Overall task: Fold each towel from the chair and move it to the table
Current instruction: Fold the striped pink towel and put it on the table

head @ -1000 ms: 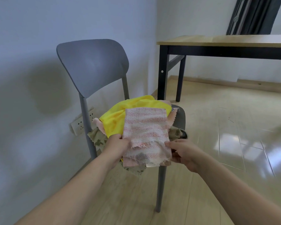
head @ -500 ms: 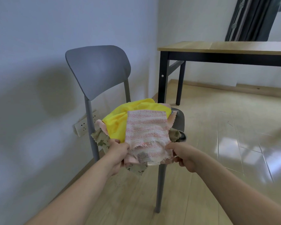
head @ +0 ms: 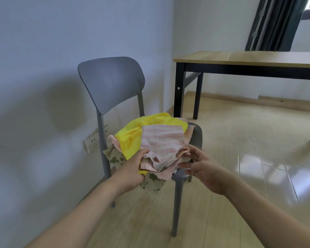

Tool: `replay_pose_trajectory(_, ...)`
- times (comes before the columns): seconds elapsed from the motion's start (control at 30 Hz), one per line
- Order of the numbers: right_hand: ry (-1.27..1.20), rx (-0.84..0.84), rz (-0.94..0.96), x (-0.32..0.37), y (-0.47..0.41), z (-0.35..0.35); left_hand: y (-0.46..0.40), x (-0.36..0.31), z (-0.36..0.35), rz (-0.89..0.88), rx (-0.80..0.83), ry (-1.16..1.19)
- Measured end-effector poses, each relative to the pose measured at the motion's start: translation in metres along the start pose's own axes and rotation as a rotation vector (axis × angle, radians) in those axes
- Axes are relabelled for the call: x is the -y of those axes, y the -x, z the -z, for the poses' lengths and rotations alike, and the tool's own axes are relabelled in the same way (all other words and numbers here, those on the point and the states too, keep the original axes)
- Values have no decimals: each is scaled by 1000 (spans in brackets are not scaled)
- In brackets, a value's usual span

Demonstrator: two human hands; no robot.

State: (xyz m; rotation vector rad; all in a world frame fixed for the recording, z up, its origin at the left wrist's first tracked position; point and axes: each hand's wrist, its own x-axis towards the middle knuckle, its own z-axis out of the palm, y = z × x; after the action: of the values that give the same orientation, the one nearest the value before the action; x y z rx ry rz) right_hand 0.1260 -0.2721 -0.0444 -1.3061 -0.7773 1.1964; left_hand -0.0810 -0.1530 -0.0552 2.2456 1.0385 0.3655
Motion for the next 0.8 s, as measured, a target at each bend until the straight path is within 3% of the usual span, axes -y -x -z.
replay_pose_trajectory(0.13, 530, -92, 127, -12, -9, -4, -13, 8, -7, -57, -174, 119)
replay_pose_trajectory(0.23, 772, -265, 322, -23, -18, -7, -27, 12, -9, -61, -241, 197)
replay_pose_trajectory(0.33, 817, -391, 364, -27, -31, -5, -38, 15, -7, -49, -279, 277)
replay_pose_trajectory(0.53, 502, -275, 338, -10, -61, 6, -55, 11, 2, -39, -286, 402)
replay_pose_trajectory(0.8, 758, -344, 387, 41, -106, 6, -104, -16, 5, 18, -531, 325)
